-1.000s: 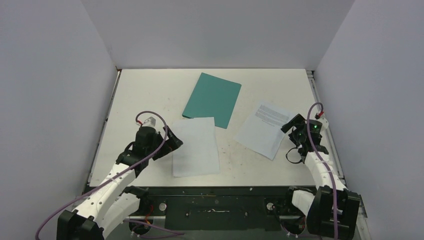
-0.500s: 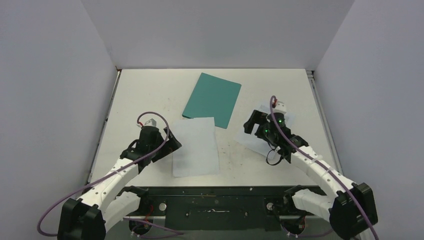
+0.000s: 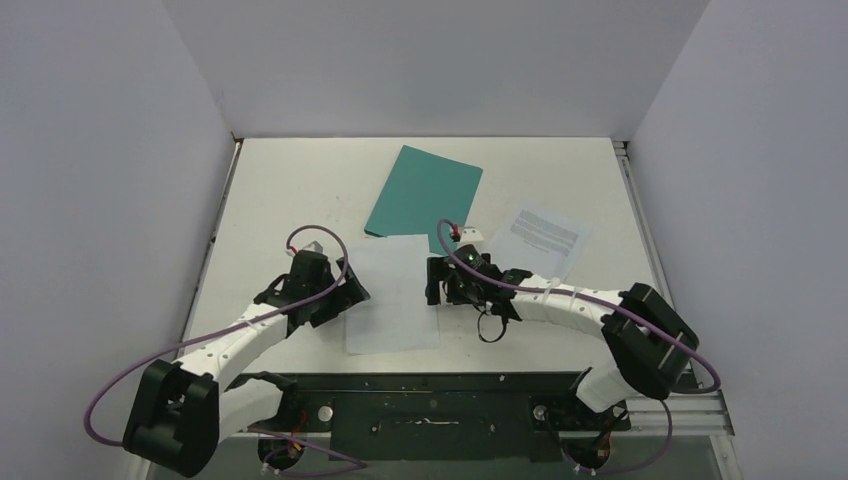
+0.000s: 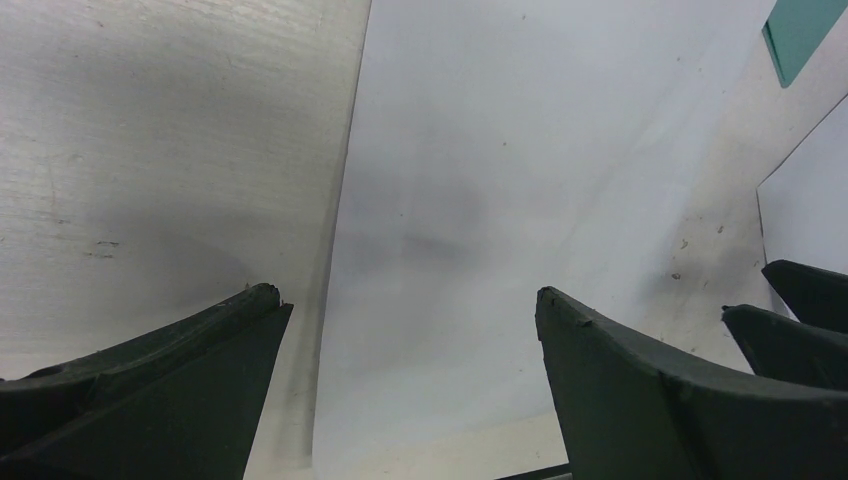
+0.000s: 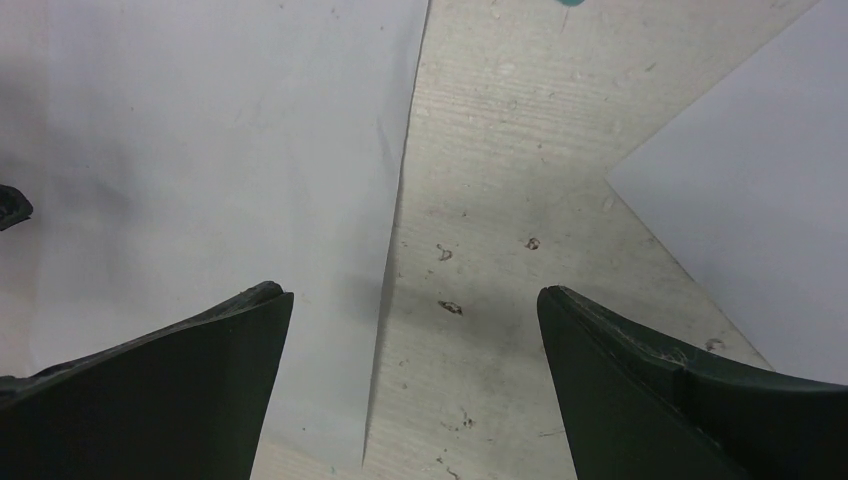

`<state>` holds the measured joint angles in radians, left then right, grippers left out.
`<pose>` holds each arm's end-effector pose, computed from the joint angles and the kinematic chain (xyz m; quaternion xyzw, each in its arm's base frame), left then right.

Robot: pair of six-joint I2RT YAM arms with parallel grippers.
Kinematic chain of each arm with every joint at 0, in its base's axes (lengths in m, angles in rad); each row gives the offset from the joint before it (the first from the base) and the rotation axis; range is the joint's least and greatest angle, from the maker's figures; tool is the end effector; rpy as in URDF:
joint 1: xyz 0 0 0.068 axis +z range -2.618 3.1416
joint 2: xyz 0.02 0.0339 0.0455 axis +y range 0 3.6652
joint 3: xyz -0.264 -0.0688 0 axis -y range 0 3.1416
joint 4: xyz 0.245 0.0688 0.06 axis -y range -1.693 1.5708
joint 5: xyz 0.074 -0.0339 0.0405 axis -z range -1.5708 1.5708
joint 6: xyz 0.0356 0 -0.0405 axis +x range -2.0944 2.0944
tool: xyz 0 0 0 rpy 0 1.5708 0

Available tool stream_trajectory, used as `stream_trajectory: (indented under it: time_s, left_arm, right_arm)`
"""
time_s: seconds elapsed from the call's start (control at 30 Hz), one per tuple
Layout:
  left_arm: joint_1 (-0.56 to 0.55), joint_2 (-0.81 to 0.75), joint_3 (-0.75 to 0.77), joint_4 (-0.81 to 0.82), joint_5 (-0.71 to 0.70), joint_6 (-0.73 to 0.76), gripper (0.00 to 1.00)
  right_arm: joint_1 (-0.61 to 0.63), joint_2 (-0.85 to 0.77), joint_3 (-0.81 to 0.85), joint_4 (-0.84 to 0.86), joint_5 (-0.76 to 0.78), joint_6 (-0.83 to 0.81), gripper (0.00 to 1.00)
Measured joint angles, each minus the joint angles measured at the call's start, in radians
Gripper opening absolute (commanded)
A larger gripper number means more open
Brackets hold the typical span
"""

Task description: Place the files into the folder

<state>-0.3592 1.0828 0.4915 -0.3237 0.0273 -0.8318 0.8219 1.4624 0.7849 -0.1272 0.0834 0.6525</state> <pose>0.1868 -0.0712 0.1731 -0.2173 0.9214 -0.1913 0.2593 0.2036 0.2147 0.1902 -0.0629 0.9247 0.2224 0.3025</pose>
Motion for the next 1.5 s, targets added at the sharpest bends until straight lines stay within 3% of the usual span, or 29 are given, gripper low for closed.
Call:
stream_trajectory:
  time_s: [0.43,0.6,0.87,1.1,1.3,1.5]
  left_arm:
    - [-0.037,0.102,-0.011,0.133,0.041,-0.004,0.96]
    - [-0.057,0.139,-0.010,0.204,0.062,-0.006,0.98]
    - [-0.077,0.182,-0.008,0.288,0.100,-0.019,1.00]
    - [-0.084,0.196,-0.008,0.317,0.117,-0.020,1.00]
    - [-0.085,0.197,-0.008,0.320,0.120,-0.019,1.00]
    - [-0.087,0.177,-0.009,0.290,0.119,-0.019,1.00]
  right_arm:
    - [0.041,0.162,0.001,0.173,-0.092,0.076,0.99]
    - [0.044,0.183,-0.011,0.262,-0.144,0.109,0.94]
    - [0.044,0.200,-0.051,0.380,-0.200,0.153,0.68]
    - [0.044,0.200,-0.080,0.380,-0.217,0.170,0.27]
    - [0.044,0.191,-0.092,0.352,-0.217,0.171,0.14]
    - [0.044,0.109,-0.097,0.298,-0.191,0.159,0.10]
